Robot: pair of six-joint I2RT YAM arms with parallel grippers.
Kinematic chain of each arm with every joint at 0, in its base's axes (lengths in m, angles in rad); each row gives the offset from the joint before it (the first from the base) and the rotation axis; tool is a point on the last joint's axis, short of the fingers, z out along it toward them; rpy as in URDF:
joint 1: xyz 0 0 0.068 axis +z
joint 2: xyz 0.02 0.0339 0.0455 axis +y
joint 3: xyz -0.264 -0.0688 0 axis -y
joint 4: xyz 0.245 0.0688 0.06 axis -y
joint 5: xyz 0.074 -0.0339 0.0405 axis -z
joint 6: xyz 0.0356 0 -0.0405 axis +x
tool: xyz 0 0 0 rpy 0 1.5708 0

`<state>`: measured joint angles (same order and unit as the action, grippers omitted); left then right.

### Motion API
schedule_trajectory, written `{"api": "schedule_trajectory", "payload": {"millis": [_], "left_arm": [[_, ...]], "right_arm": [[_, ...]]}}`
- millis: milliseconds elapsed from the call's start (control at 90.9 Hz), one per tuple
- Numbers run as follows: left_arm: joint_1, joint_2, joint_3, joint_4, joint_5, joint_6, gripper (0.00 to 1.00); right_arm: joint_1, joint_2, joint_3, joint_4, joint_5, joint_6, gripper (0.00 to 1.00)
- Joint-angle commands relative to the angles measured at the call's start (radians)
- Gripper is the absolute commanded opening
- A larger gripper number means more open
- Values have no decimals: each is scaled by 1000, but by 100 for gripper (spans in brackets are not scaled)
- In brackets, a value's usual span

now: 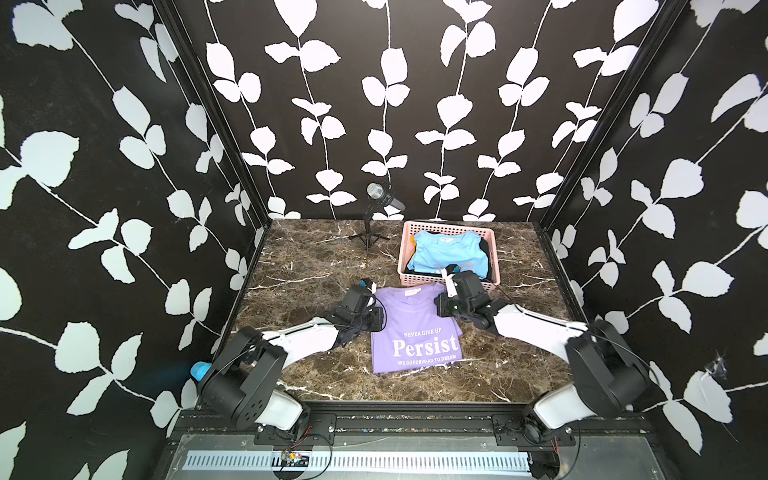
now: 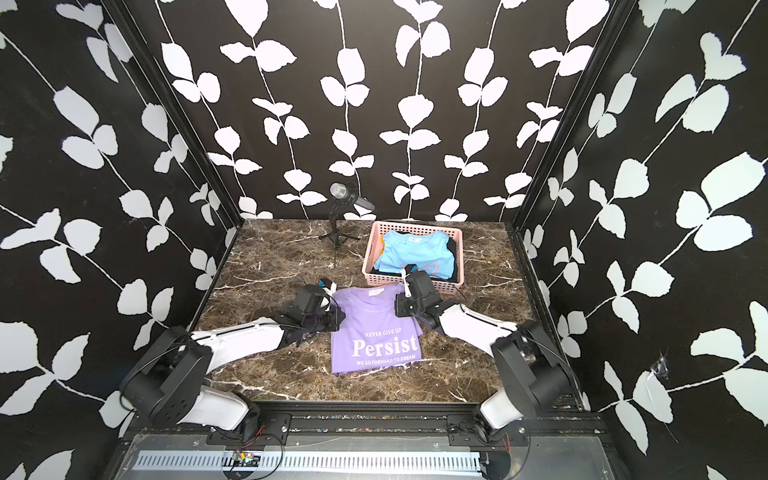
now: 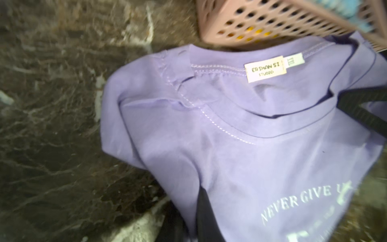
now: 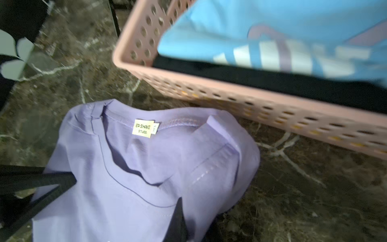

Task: Put the folded t-shirts into the basket
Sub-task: Pick up the T-shirt from the center of the board, then place the T-shirt in the bin.

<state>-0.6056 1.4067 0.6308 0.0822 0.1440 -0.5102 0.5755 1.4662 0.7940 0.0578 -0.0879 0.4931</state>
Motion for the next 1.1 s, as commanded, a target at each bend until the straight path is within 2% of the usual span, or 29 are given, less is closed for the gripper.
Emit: {"api": "schedule_trajectory", "payload": {"millis": [0, 220, 440, 759, 1089], "left_arm": [[-6, -87, 33, -42, 43, -2, 0], [-37, -200, 130, -105, 54, 12, 0], [-48, -183, 272, -123, 59, 33, 0], [-49, 4, 528, -133, 80, 67, 0], [-46, 252, 823, -207, 95, 112, 0]], "right_arm": [[5, -106, -10, 60, 51, 24, 0], [6, -272, 15, -5, 99, 22, 0], [4, -341, 111, -108, 162, -10, 0], [-2, -272, 327, -271, 254, -94, 0], [-110, -138, 468, -307, 213, -136, 0]]}}
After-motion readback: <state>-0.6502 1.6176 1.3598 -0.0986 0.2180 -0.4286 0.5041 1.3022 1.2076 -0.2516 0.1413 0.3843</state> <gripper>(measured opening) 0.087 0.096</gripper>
